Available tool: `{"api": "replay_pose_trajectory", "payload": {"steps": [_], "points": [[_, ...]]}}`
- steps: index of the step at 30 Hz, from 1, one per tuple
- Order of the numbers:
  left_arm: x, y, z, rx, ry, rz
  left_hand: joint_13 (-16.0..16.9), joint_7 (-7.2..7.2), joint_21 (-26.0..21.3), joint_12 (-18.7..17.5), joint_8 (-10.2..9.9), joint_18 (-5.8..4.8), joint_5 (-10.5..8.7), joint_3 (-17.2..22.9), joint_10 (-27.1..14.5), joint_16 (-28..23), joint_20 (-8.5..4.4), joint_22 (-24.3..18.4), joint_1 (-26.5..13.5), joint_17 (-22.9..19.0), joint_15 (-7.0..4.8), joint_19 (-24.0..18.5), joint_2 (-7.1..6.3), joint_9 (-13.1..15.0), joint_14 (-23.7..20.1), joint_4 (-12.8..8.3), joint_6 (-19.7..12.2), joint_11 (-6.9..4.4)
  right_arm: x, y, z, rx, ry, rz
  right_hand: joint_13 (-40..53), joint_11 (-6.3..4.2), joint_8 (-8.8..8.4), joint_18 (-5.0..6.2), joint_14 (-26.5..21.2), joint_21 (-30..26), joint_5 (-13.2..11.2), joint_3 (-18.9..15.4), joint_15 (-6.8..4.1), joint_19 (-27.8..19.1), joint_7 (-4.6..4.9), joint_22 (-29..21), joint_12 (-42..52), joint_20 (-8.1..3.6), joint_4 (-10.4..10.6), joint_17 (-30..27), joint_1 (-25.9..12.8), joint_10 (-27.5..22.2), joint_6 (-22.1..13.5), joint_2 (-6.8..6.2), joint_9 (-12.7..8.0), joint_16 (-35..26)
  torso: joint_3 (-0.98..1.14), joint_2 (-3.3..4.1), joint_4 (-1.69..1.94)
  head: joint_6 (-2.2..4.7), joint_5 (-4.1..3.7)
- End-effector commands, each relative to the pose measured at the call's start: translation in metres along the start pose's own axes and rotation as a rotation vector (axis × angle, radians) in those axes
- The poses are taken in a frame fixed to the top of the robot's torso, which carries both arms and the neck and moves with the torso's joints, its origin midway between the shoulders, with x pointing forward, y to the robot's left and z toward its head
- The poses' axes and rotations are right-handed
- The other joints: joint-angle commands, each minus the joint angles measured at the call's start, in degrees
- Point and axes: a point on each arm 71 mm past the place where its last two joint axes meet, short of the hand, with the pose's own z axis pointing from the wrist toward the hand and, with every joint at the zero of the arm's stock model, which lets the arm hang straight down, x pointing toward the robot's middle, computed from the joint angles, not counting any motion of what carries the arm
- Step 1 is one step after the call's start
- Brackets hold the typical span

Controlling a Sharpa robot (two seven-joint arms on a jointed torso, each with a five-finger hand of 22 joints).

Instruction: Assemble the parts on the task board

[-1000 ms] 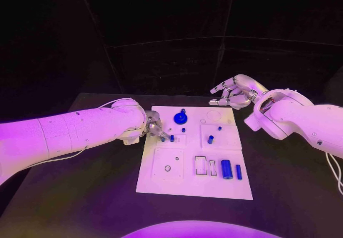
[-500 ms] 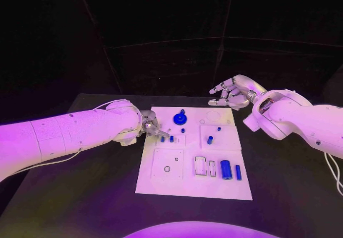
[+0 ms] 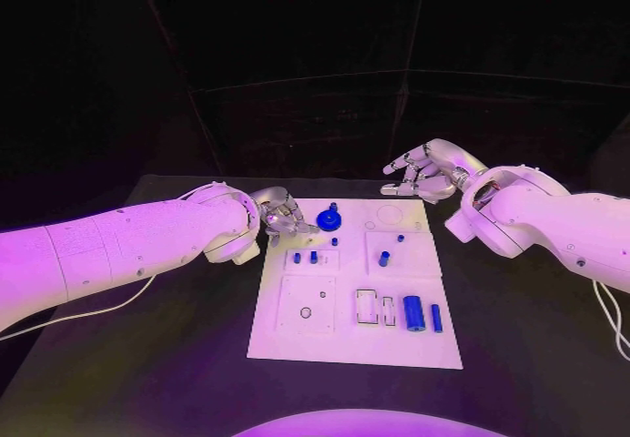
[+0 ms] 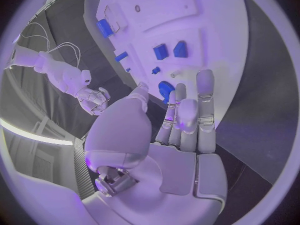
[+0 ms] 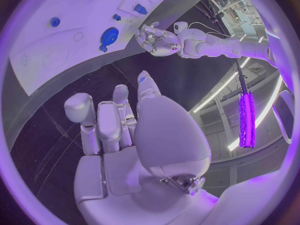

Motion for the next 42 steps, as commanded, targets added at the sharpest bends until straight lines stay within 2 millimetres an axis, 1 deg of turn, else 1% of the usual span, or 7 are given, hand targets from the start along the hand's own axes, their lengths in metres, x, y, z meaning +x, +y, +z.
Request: {"api": "replay_pose_trajectory", "payload": {"steps": [1, 5, 13, 18, 19, 24, 42], "points": [[-0.004, -0.023, 0.002, 0.258, -0.084, -0.025, -1.90, 0.28, -2.57, -2.01, -0.94, 0.83, -0.14, 1.44, -2.27, -5.33, 0.73, -1.73, 5.46, -6.51, 0.65, -1.72, 0.08, -1.58, -4.18, -2.92, -0.39, 0.55, -0.001, 0.001, 0.001, -0.001, -0.012, 0.002, -0.07, 0.03, 0.19, 0.29, 0.08, -0.29, 0.30, 0.00, -0.29, -0.10, 0.05, -0.10, 0.01, -0.12, 0.42, -0.14, -0.31, -0.25, -0.30, 0.44, -0.02, -0.28, -0.01, 0.03, -0.03, 0.16, -0.11], [-0.001, -0.038, 0.007, 0.411, -0.111, 0.097, -4.59, -0.19, -4.41, -3.51, -2.73, 1.49, -0.01, -1.00, -2.19, -6.60, 1.32, -3.32, 6.70, -8.73, 0.71, -1.61, -2.38, -4.58, -4.82, -4.32, 1.38, 0.35, -0.001, 0.001, 0.002, -0.002, -0.011, 0.002, -0.12, 0.02, 0.21, 0.29, 0.07, -0.33, 0.36, 0.04, -0.29, -0.12, 0.04, -0.15, -0.01, -0.12, 0.40, -0.16, -0.21, -0.29, -0.30, 0.50, -0.02, -0.31, -0.07, 0.05, -0.07, 0.47, -0.37], [0.015, -0.050, 0.018, 0.512, -0.085, 0.319, -10.93, -0.59, -5.65, -8.47, -6.79, 1.50, -0.13, 0.71, -1.19, -5.99, 0.98, -4.99, 13.02, -9.55, 0.23, 0.75, -1.30, -10.10, -2.72, -8.58, 6.26, 0.33, 0.001, 0.003, 0.003, -0.005, -0.007, 0.003, -0.16, 0.00, 0.28, 0.30, 0.09, -0.39, 0.53, 0.20, -0.31, -0.11, 0.01, -0.18, 0.04, -0.12, 0.39, -0.04, 0.08, -0.31, -0.26, 0.80, -0.01, -0.29, -0.13, 0.10, -0.26, 0.67, -0.81], [0.025, -0.051, 0.025, 0.500, -0.044, 0.429, -16.13, -0.75, -3.75, -12.11, -9.89, 1.34, 0.08, 2.53, 1.07, 2.36, 0.70, -4.28, 13.34, -1.32, -0.09, 4.46, -1.52, -14.26, 3.84, -10.25, 9.70, 0.33, 0.001, 0.003, 0.003, -0.005, -0.007, 0.003, -0.17, 0.00, 0.28, 0.30, 0.09, -0.40, 0.55, 0.22, -0.31, -0.12, 0.01, -0.19, 0.04, -0.12, 0.39, -0.02, 0.10, -0.32, -0.25, 0.82, -0.01, -0.28, -0.15, 0.18, -0.32, 0.68, -0.87], [0.027, -0.051, 0.026, 0.492, -0.038, 0.447, -17.06, -0.66, -0.41, -12.58, -10.45, 0.89, 0.06, 2.97, 1.81, 6.09, 0.60, -1.68, 13.14, 3.01, -0.08, 6.37, -1.65, -15.05, 6.27, -10.51, 10.34, 0.07, 0.001, 0.004, 0.003, -0.005, -0.007, 0.003, -0.17, 0.00, 0.28, 0.30, 0.09, -0.40, 0.55, 0.22, -0.31, -0.12, 0.01, -0.19, 0.04, -0.12, 0.39, -0.02, 0.10, -0.32, -0.25, 0.82, -0.01, -0.28, -0.13, 0.18, -0.32, 0.70, -0.88], [0.033, -0.052, 0.032, 0.453, -0.007, 0.499, -20.00, -0.89, 10.39, -14.19, -12.06, -0.68, -0.01, 4.23, 3.27, 13.51, 0.38, 7.48, 12.10, 11.95, -0.21, 10.37, -2.29, -17.40, 10.26, -11.27, 12.24, 0.10, 0.002, 0.004, 0.004, -0.008, -0.008, 0.004, -0.27, -0.04, 0.37, 0.29, 0.14, -0.42, 1.19, 0.38, -0.35, -0.02, -0.01, -0.14, 0.10, -0.14, 0.34, 0.08, 0.52, -0.39, -0.24, 1.16, -0.01, -0.30, -0.14, 0.19, -0.30, 0.71, -1.09], [0.042, -0.053, 0.044, 0.380, 0.041, 0.576, -23.49, -1.05, 17.58, -16.59, -13.42, -1.72, 0.03, 6.82, 5.58, 16.17, 0.14, 13.60, 11.77, 14.58, -0.47, 13.53, -1.53, -19.69, 12.37, -12.33, 15.13, -0.06, 0.003, 0.005, 0.005, -0.009, -0.011, 0.004, -0.34, -0.04, 0.40, 0.29, 0.15, -0.45, 1.51, 0.41, -0.36, 0.00, -0.02, -0.15, 0.10, -0.16, 0.35, 0.06, 0.63, -0.42, -0.24, 1.27, -0.01, -0.35, -0.12, 0.17, -0.19, 0.57, -1.67]]}}
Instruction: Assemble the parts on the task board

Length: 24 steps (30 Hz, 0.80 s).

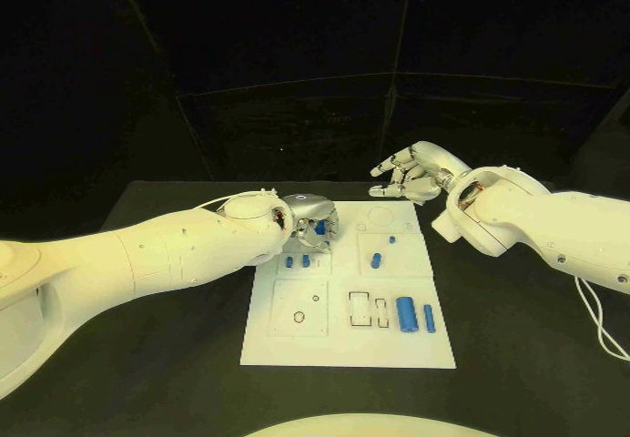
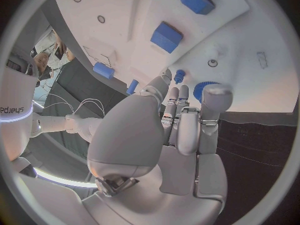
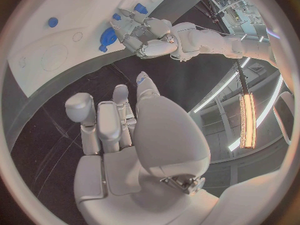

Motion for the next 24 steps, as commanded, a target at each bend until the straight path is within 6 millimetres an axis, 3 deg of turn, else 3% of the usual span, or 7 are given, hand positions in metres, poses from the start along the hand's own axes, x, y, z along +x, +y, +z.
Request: {"api": "replay_pose_trajectory", "payload": {"steps": [1, 10, 14, 24], "points": [[0.0018, 0.0010, 0.0014, -0.024, 0.033, 0.030, -0.46, -0.08, 0.59, -0.49, -0.35, -0.72, 0.04, 0.90, 0.92, 0.34, -0.04, 0.51, 0.18, 0.05, -0.30, 0.63, 0.66, -0.25, 1.43, -0.24, 0.79, 0.00, -0.0012, 0.0017, 0.0006, -0.005, -0.012, 0.002, -0.05, -0.05, 0.19, 0.31, 0.15, -0.25, 0.19, 0.25, -0.36, 0.00, -0.02, -0.02, 0.10, -0.15, 0.20, 0.04, 0.01, -0.43, -0.24, 0.66, -0.01, -0.35, 0.05, -0.03, 0.12, -0.05, -0.02], [0.0020, 0.0014, 0.0036, -0.036, 0.033, 0.034, -1.87, -0.29, 1.35, -2.14, -0.87, -0.83, 0.06, 4.59, 2.65, 0.54, -0.23, 1.33, 0.36, -0.01, -0.49, 0.78, 1.43, -1.04, 1.61, -0.88, 2.26, -0.19, -0.0009, 0.0020, 0.0008, -0.006, -0.012, 0.002, -0.05, -0.05, 0.19, 0.31, 0.15, -0.25, 0.19, 0.25, -0.36, 0.00, -0.02, -0.02, 0.10, -0.15, 0.20, 0.04, 0.01, -0.43, -0.24, 0.66, -0.01, -0.35, 0.04, -0.06, 0.07, -0.08, 0.00], [0.0028, 0.0010, 0.0047, -0.039, 0.038, 0.034, -2.06, -0.32, 1.70, -3.52, -1.43, -0.88, 0.07, 7.37, 3.80, 0.69, -0.29, 1.80, -0.64, -0.11, -0.52, 0.79, 0.95, -1.67, 1.67, -1.14, 3.14, -0.26, -0.0007, 0.0022, 0.0009, -0.006, -0.011, 0.002, -0.05, -0.05, 0.19, 0.31, 0.15, -0.25, 0.19, 0.25, -0.36, 0.00, -0.02, -0.02, 0.10, -0.15, 0.20, 0.04, 0.01, -0.43, -0.24, 0.66, -0.01, -0.35, 0.05, -0.03, 0.08, -0.08, -0.09], [0.0050, 0.0009, 0.0057, -0.047, 0.053, 0.032, -2.03, -0.28, 2.31, -4.89, -2.04, -1.02, 0.02, 9.97, 4.84, 0.76, -0.29, 2.51, -1.85, -0.44, -0.59, 0.89, 0.02, -2.27, 1.67, -1.50, 3.87, -0.23, -0.0004, 0.0025, 0.0011, -0.007, -0.010, 0.003, -0.05, -0.05, 0.19, 0.31, 0.15, -0.25, 0.19, 0.25, -0.36, 0.00, -0.02, -0.02, 0.10, -0.15, 0.20, 0.04, 0.01, -0.43, -0.24, 0.66, -0.01, -0.35, 0.06, -0.05, 0.15, -0.13, -0.09]]}}
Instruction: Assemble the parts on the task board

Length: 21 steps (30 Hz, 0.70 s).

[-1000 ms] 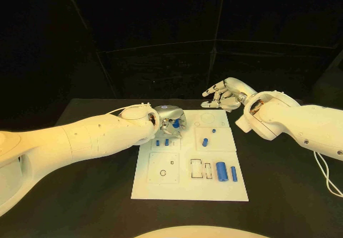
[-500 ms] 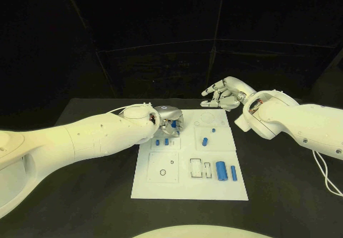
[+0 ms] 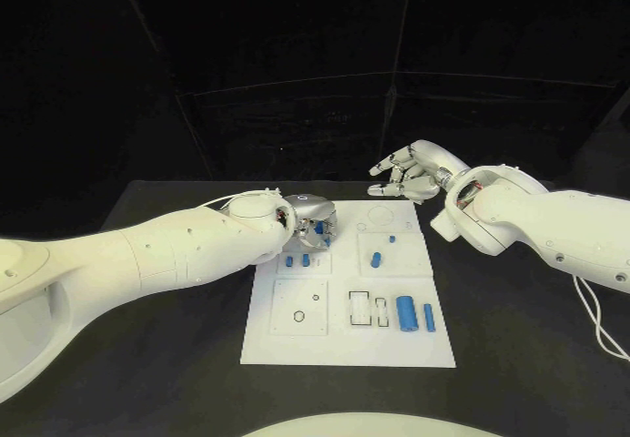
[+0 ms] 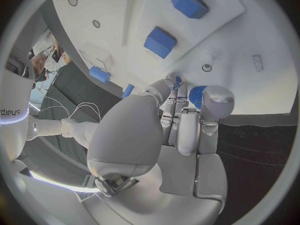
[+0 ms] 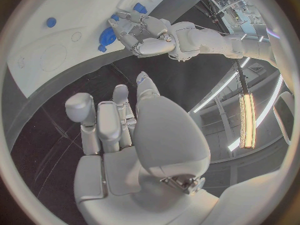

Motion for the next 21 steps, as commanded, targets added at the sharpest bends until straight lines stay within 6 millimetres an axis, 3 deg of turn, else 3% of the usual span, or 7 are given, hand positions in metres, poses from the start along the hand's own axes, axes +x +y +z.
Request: {"api": "replay_pose_trajectory", "payload": {"steps": [1, 10, 15, 21], "points": [[0.0019, 0.0006, 0.0003, -0.012, 0.023, 0.007, -0.03, -0.04, 0.43, -0.27, -0.32, -1.04, 0.02, 0.35, 0.42, 0.27, -0.11, 0.11, -0.67, -0.07, -0.39, 0.33, 0.01, -0.09, 1.47, 0.02, 0.57, -0.03, -0.0012, 0.0016, 0.0004, -0.006, -0.010, 0.002, -0.06, -0.05, 0.19, 0.31, 0.15, -0.26, 0.19, 0.25, -0.36, 0.00, -0.02, -0.03, 0.10, -0.16, 0.20, 0.05, 0.01, -0.43, -0.24, 0.66, -0.01, -0.35, 0.02, 0.00, 0.06, 0.00, 0.01], [0.0037, -0.0006, 0.0013, -0.016, 0.042, 0.006, 0.15, -0.19, 1.73, -0.55, -0.56, -1.25, 0.01, 1.80, 2.50, 0.29, -0.23, 1.32, -1.36, -0.33, -0.65, 0.72, -0.06, -0.34, 1.51, -0.04, 1.39, -0.40, -0.0007, 0.0022, 0.0006, -0.008, -0.009, 0.002, -0.06, -0.05, 0.19, 0.31, 0.15, -0.26, 0.19, 0.25, -0.36, 0.00, -0.02, -0.03, 0.10, -0.16, 0.20, 0.05, 0.01, -0.43, -0.24, 0.66, -0.01, -0.35, 0.00, -0.02, 0.04, -0.06, 0.03], [0.0031, 0.0004, 0.0010, -0.023, 0.027, 0.006, 0.30, -0.18, 2.72, -1.00, -0.64, -1.40, 0.02, 4.53, 5.36, 0.19, -0.63, 2.26, -0.23, -0.74, -1.11, 1.07, 0.66, -0.42, 1.51, -1.17, 2.66, -0.85, -0.0008, 0.0023, 0.0006, -0.009, -0.010, 0.002, -0.02, -0.05, 0.22, 0.31, 0.19, -0.26, 0.40, 0.25, -0.36, 0.04, -0.02, -0.01, 0.19, -0.17, 0.21, 0.21, 0.09, -0.40, -0.23, 0.71, -0.01, -0.27, 0.00, -0.02, 0.02, -0.03, 0.05], [0.0004, 0.0014, -0.0013, -0.012, -0.018, 0.006, 0.28, -0.20, 3.23, -3.15, -1.02, -1.52, 0.06, 7.86, 7.59, 0.17, -0.85, 2.90, -0.91, -1.10, -1.21, 1.18, 0.25, -0.59, 1.55, -2.24, 4.17, -1.02, -0.0010, 0.0022, 0.0005, -0.009, -0.011, 0.002, -0.02, -0.05, 0.22, 0.31, 0.19, -0.26, 0.40, 0.25, -0.36, 0.04, -0.02, -0.01, 0.19, -0.17, 0.21, 0.21, 0.09, -0.40, -0.23, 0.71, -0.01, -0.27, -0.04, 0.02, 0.04, 0.03, -0.02]]}}
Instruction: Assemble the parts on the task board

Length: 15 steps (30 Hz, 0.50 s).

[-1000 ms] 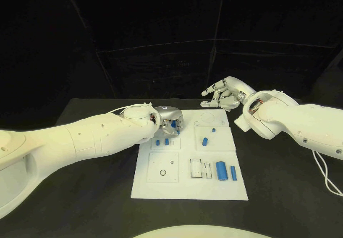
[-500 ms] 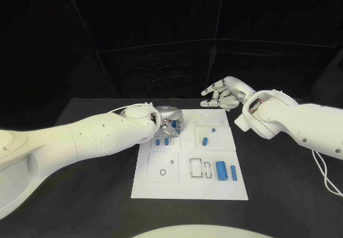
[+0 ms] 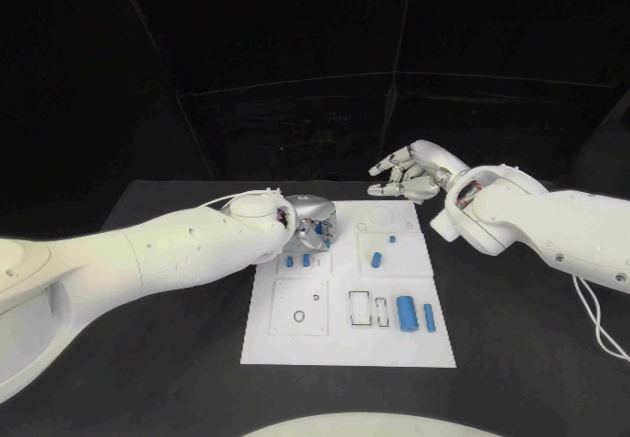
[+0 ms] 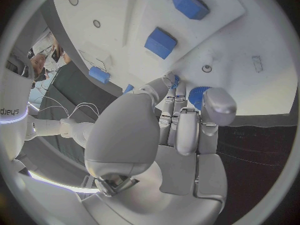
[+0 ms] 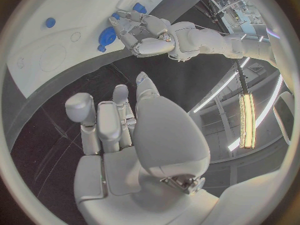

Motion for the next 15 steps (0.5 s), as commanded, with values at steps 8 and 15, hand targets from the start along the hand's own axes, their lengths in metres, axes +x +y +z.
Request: {"api": "replay_pose_trajectory", "payload": {"steps": [8, 15], "points": [[-0.002, 0.001, -0.007, 0.018, -0.068, 0.004, 0.13, -0.12, 0.56, -1.85, -0.71, -0.70, 0.27, 1.82, 1.42, 0.13, -0.09, 0.53, -1.17, -0.45, -0.38, 0.42, -0.47, -0.12, 1.35, -0.62, 1.03, -0.23, -0.002, 0.001, 0.001, -0.009, -0.013, 0.001, -0.02, -0.06, 0.22, 0.31, 0.19, -0.26, 0.16, 0.25, -0.37, 0.04, -0.02, -0.02, 0.19, -0.17, 0.21, 0.05, -0.13, -0.40, -0.23, 0.49, -0.01, -0.27, -0.01, 0.03, 0.15, 0.12, -0.25], [-0.006, 0.003, -0.015, 0.022, -0.089, -0.027, 0.10, -0.12, 0.60, -2.54, -0.99, -0.72, 0.28, 2.24, 1.49, 0.09, -0.07, 0.61, -1.54, -0.62, -0.37, 0.42, -0.77, -0.21, 1.34, -0.77, 1.00, -0.16, -0.002, 0.001, 0.001, -0.008, -0.014, 0.001, -0.02, -0.06, 0.22, 0.31, 0.19, -0.26, 0.16, 0.25, -0.37, 0.04, -0.02, -0.02, 0.19, -0.17, 0.21, 0.05, -0.13, -0.40, -0.23, 0.49, -0.01, -0.27, 0.05, -0.04, 0.13, 0.28, 0.03]]}}
